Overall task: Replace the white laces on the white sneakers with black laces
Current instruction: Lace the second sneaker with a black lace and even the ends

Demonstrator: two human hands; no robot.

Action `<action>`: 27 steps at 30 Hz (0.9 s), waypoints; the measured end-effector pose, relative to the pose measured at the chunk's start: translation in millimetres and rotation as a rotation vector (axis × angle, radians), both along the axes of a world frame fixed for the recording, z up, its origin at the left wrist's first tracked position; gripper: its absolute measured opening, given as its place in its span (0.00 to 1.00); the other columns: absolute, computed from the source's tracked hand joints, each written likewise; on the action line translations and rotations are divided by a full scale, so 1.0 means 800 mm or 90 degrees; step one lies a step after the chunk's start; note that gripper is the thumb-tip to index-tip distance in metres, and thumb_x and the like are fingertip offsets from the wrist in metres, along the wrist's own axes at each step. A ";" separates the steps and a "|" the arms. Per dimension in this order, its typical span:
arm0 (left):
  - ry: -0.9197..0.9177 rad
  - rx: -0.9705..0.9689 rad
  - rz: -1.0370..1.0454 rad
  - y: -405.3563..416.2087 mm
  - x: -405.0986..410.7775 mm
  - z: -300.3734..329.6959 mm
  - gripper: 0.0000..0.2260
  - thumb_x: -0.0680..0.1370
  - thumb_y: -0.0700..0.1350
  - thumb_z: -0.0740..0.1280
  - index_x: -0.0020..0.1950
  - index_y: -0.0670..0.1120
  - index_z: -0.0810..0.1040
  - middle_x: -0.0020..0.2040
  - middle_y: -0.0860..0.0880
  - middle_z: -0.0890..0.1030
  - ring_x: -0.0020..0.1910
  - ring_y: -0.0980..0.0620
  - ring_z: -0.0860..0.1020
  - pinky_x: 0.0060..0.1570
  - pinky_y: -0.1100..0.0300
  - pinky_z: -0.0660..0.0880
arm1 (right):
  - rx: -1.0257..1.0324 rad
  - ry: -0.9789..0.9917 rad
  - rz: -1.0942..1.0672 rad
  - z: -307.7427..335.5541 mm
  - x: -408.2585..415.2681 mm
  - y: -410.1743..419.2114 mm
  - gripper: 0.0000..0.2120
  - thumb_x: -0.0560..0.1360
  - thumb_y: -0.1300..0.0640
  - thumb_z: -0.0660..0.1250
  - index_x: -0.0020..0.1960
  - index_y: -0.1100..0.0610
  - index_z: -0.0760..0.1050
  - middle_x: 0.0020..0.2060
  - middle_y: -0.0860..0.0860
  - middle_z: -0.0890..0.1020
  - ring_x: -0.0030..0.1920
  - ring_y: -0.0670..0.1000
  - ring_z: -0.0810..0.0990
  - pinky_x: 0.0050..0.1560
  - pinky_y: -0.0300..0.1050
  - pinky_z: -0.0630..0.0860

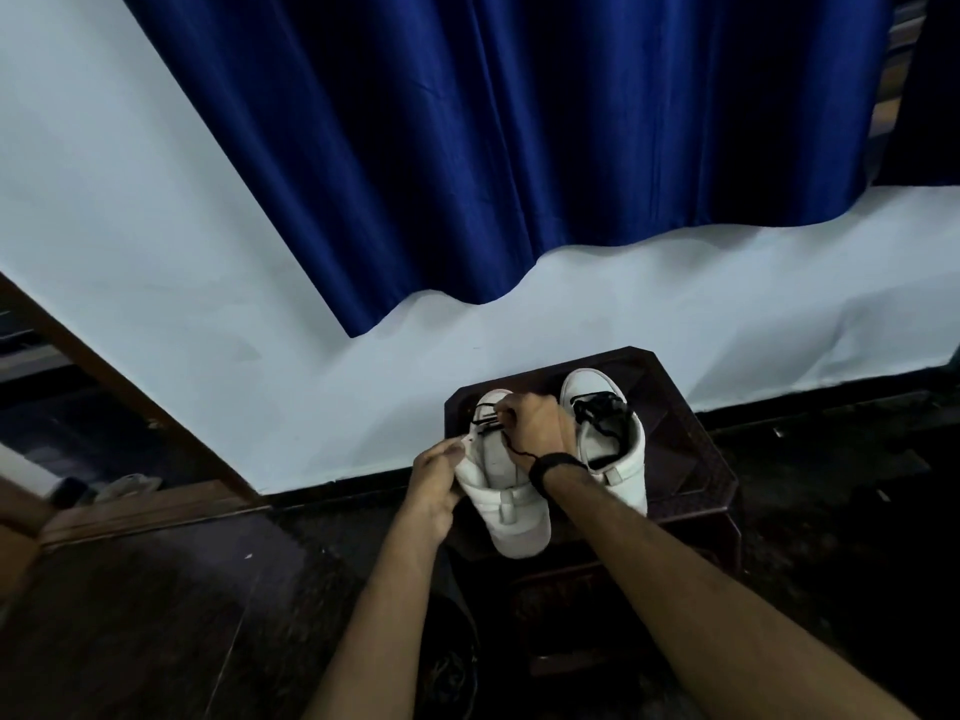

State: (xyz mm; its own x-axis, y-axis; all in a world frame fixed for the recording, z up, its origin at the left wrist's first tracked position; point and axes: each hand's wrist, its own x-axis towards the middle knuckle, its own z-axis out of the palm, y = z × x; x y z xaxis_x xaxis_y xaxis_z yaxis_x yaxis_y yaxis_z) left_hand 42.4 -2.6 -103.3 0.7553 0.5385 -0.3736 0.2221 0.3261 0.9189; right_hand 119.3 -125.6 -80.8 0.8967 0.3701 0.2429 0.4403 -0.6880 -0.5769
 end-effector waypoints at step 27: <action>-0.094 -0.036 0.114 -0.019 -0.008 -0.031 0.11 0.77 0.42 0.70 0.55 0.37 0.82 0.54 0.38 0.84 0.49 0.47 0.83 0.49 0.57 0.79 | -0.112 -0.159 0.083 -0.015 -0.017 0.015 0.11 0.75 0.48 0.59 0.46 0.52 0.78 0.41 0.52 0.83 0.43 0.57 0.82 0.42 0.46 0.74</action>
